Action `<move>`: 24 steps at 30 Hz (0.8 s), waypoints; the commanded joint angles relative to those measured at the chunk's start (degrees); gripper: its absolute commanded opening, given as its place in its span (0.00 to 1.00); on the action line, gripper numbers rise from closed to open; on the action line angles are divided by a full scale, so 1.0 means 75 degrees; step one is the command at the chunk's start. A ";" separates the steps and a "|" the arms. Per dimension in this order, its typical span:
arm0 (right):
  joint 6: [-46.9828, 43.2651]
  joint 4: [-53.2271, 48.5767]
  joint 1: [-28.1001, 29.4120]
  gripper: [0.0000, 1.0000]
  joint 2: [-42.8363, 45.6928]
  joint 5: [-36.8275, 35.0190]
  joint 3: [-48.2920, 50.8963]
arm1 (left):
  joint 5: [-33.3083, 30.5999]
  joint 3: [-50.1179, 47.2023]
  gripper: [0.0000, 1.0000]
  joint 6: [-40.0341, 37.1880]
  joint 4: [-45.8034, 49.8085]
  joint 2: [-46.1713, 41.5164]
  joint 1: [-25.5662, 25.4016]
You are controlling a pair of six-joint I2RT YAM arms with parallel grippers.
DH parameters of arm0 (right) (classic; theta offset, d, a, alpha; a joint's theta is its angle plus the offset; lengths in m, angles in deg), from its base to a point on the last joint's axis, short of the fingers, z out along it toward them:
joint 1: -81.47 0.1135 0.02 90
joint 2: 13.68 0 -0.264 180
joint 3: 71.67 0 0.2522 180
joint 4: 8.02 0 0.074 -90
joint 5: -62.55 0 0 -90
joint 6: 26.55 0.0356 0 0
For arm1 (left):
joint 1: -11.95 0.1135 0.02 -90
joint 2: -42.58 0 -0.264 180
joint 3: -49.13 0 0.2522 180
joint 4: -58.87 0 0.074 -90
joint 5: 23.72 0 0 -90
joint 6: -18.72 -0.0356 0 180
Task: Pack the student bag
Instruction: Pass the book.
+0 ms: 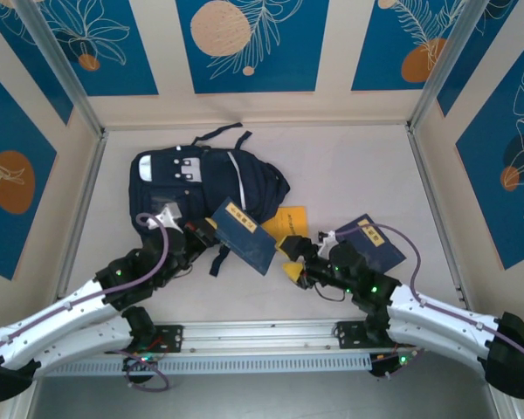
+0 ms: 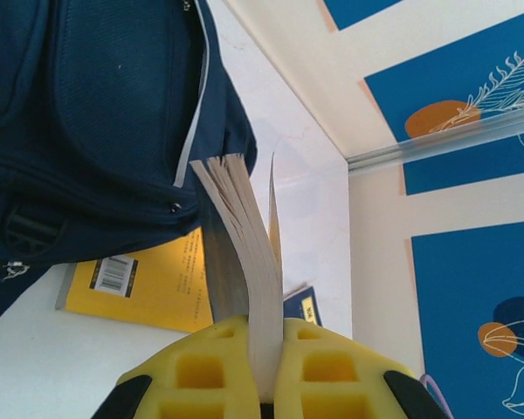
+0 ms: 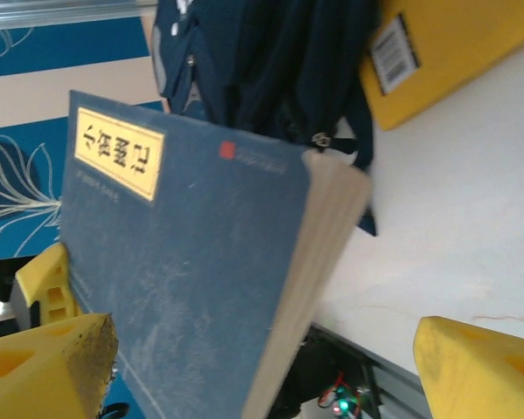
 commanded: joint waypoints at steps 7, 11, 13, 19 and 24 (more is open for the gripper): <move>0.0397 0.2585 0.0723 0.89 -0.1606 -0.0386 -0.0353 | -0.0396 0.0272 0.00 0.0223 -0.0936 -0.0052 -0.0055; 0.0255 0.3497 0.1030 0.85 -0.2256 -0.0725 -0.0549 | -0.0368 0.0239 0.00 0.0393 -0.0963 -0.0063 -0.0044; 0.0209 0.3836 0.1120 0.78 -0.2448 -0.0965 -0.0600 | -0.0338 0.0197 0.00 0.0492 -0.0963 -0.0092 -0.0040; -0.0116 0.3751 0.1132 0.59 -0.2118 -0.1769 -0.0546 | -0.0351 -0.0115 0.00 0.0698 -0.0993 -0.0317 -0.0038; -0.0322 0.3553 0.0850 0.43 -0.1663 -0.1963 -0.0429 | -0.0279 -0.0409 0.00 0.0951 -0.0966 -0.0415 -0.0038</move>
